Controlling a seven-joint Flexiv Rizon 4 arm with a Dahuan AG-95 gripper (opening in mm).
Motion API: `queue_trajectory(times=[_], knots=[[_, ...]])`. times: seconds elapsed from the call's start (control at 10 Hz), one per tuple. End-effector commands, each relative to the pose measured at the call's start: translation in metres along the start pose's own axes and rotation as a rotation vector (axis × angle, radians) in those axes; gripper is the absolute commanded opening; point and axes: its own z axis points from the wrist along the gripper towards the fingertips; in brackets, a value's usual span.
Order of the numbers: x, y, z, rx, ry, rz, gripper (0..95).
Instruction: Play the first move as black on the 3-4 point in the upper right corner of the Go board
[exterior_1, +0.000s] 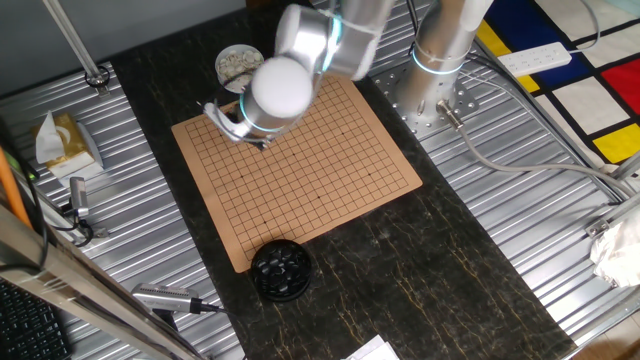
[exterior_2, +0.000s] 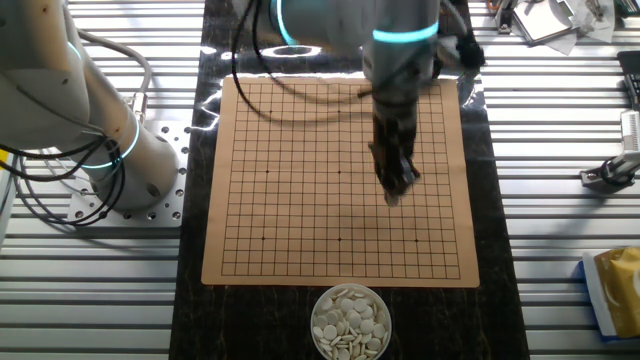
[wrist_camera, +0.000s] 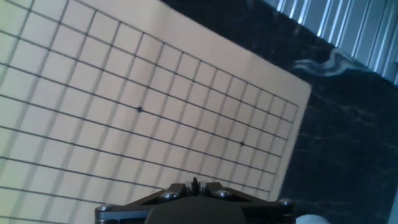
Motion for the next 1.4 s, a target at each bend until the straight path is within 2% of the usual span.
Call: queue_trajectory(times=[0.1,0.2,0.4,0.7,0.9,1.2,1.4], knots=[[0.0,-0.016,0.006,0.003,-0.004,-0.026,0.0],[-0.001,-0.019,0.007,0.003,-0.004,-0.029,0.0],[-0.012,-0.033,0.011,0.01,-0.009,-0.039,0.0],[-0.024,-0.038,0.02,0.027,-0.005,-0.045,0.0],[-0.022,-0.041,0.024,0.042,-0.01,-0.065,0.0],[-0.011,-0.049,0.023,0.042,-0.012,-0.097,0.0],[-0.012,-0.05,0.026,0.043,-0.019,-0.119,0.0]])
